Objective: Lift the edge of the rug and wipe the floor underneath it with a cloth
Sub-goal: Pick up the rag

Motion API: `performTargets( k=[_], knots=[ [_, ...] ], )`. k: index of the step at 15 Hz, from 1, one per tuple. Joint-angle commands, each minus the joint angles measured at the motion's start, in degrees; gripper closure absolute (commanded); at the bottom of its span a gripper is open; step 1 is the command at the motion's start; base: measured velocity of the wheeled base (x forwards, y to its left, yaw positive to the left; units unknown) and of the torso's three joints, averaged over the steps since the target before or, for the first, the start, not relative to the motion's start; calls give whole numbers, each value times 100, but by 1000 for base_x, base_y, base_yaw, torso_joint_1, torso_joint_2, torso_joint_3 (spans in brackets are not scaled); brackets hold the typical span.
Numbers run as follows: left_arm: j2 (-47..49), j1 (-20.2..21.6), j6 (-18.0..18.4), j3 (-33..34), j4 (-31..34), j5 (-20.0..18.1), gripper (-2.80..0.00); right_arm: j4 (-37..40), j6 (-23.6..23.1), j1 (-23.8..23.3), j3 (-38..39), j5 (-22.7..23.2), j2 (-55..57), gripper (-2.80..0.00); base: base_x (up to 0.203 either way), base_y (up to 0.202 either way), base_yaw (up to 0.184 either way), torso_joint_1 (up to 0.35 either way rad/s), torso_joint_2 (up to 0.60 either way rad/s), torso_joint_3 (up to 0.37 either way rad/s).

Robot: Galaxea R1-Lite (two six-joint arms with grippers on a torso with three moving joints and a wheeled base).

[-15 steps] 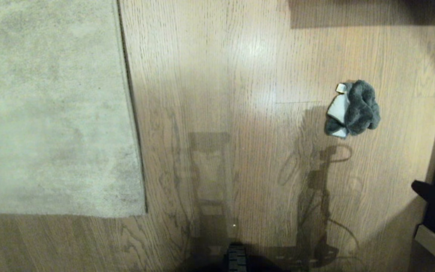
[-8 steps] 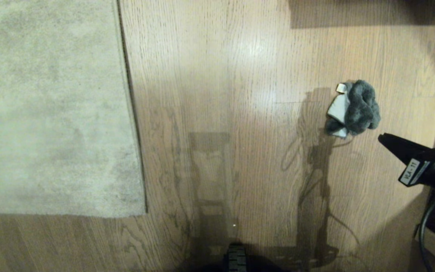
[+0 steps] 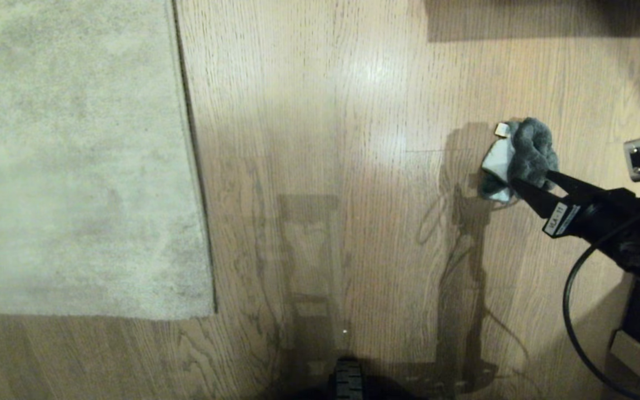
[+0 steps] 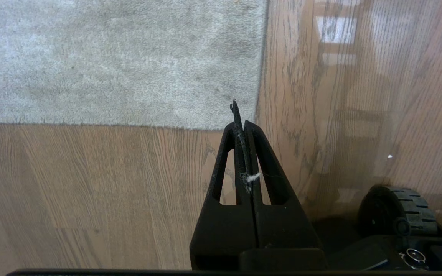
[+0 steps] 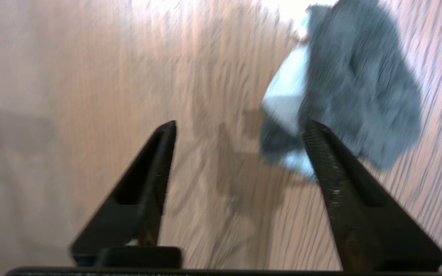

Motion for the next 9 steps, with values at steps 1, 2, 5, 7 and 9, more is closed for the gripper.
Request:
performTargets(
  k=[1, 2, 5, 7, 9],
  knots=[
    [1, -4, -4, 0, 1, -2, 0, -218, -137, -209, -254, 3, 546, -280, 0, 0, 0, 0, 0, 0],
    [1, 5, -4, 0, 1, -2, 0, -234, -273, -332, -381, 8, 660, -280, 0, 0, 0, 0, 0, 0],
    [1, -4, -4, 0, 1, -2, 0, -186, -405, -568, -685, 12, 805, -280, 0, 0, 0, 0, 0, 0],
    [1, 5, -4, 0, 1, 7, 0, -177, -486, -632, -845, 12, 901, -280, 0, 0, 0, 0, 0, 0],
    [1, -3, -4, 0, 1, 0, 0, -175, -634, -697, -1019, 20, 1015, -280, 0, 0, 0, 0, 0, 0]
  ],
)
